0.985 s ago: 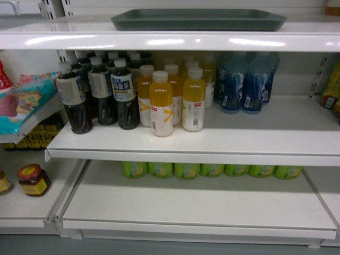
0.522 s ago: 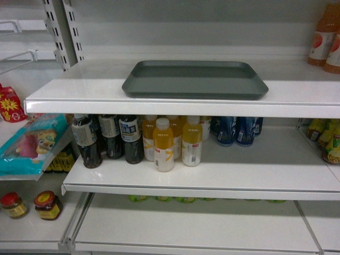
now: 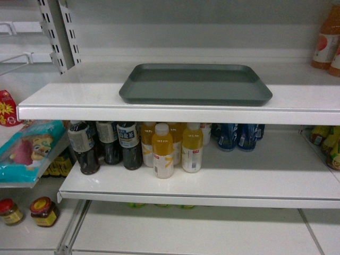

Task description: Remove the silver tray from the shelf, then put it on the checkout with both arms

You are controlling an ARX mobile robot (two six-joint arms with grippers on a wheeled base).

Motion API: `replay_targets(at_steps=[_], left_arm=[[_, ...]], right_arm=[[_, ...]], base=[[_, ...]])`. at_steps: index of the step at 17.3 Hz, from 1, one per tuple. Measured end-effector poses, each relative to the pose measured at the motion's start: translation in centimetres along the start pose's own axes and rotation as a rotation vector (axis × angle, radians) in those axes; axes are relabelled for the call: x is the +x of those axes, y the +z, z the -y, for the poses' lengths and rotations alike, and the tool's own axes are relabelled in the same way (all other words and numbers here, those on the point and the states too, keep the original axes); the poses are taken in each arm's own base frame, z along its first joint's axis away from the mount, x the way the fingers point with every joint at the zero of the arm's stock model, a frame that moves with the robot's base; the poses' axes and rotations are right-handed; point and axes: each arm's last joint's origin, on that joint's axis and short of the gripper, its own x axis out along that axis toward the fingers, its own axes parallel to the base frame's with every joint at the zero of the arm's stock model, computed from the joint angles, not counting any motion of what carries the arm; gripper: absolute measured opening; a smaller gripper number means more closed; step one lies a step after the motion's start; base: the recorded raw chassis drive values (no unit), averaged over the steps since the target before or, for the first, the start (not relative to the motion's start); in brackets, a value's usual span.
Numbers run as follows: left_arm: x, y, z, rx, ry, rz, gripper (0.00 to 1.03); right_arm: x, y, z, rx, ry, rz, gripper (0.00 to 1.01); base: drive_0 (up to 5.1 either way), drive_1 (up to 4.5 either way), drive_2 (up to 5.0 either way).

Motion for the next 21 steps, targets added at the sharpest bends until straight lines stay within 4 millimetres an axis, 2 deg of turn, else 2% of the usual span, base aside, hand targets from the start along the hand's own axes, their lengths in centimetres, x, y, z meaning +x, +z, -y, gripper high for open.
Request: replay_targets(at_steps=[21], left_arm=[[0.0, -0.01, 0.0, 0.0, 0.0, -0.001, 0.98]], right_arm=[[0.0, 0.02, 0.0, 0.0, 0.0, 0.002, 0.98]], base=[[0.1, 4.35, -4.2]])
